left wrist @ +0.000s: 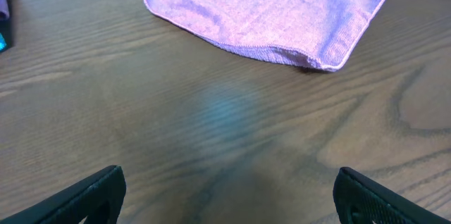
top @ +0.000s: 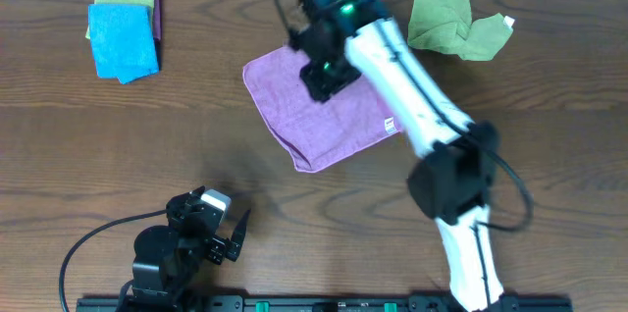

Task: Fold the cloth
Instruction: 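Pull the purple cloth flat with the right gripper, then release, then grasp the purple cloth's left corner with the left gripper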

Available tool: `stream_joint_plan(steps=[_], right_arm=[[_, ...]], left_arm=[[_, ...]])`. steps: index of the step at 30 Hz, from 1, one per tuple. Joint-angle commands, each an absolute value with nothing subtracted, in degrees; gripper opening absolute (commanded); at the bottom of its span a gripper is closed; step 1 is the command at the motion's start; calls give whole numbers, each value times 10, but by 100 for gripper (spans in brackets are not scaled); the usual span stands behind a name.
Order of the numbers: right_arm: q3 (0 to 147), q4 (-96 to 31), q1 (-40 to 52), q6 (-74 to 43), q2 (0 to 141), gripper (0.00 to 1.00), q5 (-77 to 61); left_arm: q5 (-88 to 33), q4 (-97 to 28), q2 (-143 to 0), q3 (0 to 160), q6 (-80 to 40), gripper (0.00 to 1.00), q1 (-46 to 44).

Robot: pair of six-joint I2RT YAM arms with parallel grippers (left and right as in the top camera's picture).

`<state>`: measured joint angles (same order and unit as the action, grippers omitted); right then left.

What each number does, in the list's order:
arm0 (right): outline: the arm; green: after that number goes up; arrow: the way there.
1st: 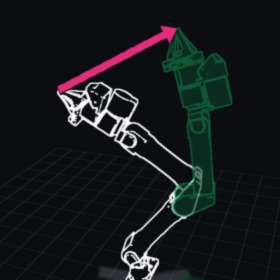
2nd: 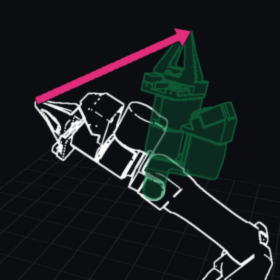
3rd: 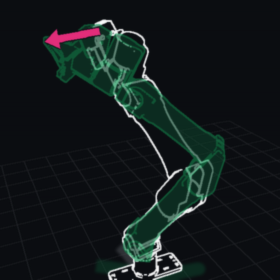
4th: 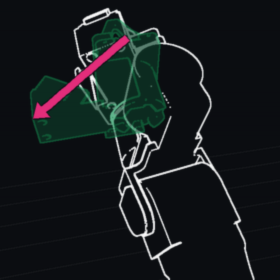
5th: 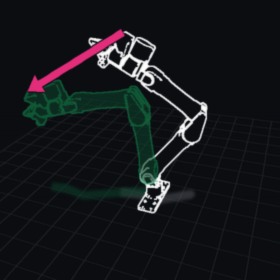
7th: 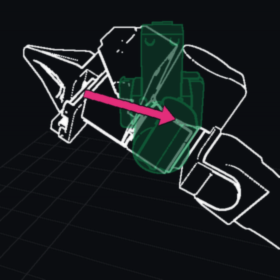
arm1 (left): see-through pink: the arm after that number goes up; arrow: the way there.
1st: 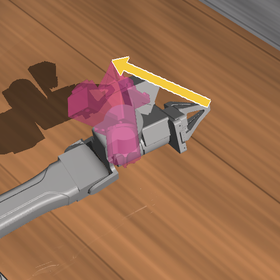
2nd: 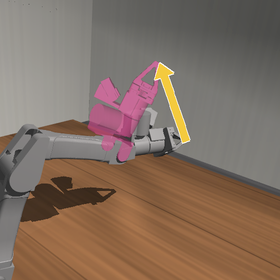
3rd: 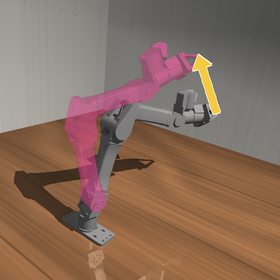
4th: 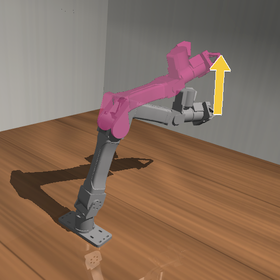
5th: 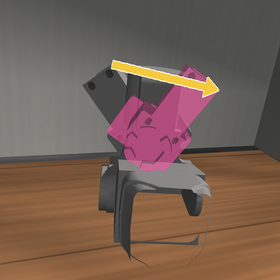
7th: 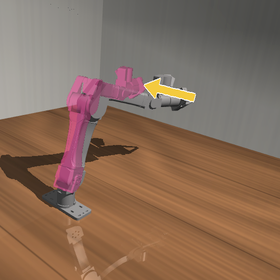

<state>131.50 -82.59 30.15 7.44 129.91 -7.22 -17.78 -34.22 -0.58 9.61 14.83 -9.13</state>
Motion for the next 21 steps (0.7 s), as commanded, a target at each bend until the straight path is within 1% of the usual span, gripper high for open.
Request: stream_joint_plan(steps=[1,7,10,12,14,15,18,19,21], right_arm=[[1334,-844,292,57,1221,50,-59],[1333,-866,291,41,1123,49,-57],[1333,-885,313,35,1078,48,-14],[1333,-904,331,17,1049,49,18],[1333,-928,349,16,1019,49,26],[1333,-945,358,8,1002,50,32],[1320,-973,381,-20,959,50,60],[1300,-973,390,-27,932,52,58],[1249,-973,404,-46,886,52,69]], left_arm=[[-178,-341,-2,91,144,95,-93],[-173,-335,-2,91,152,95,-93],[-190,-312,-2,91,137,95,-93],[-216,-299,-2,91,93,96,-93],[-258,-295,-2,91,12,95,-93],[-256,-292,-2,91,-16,95,-93],[-256,-247,-2,91,-54,95,-93],[-266,-227,-2,91,-82,95,-93],[-280,-199,-2,91,-97,95,-93]])
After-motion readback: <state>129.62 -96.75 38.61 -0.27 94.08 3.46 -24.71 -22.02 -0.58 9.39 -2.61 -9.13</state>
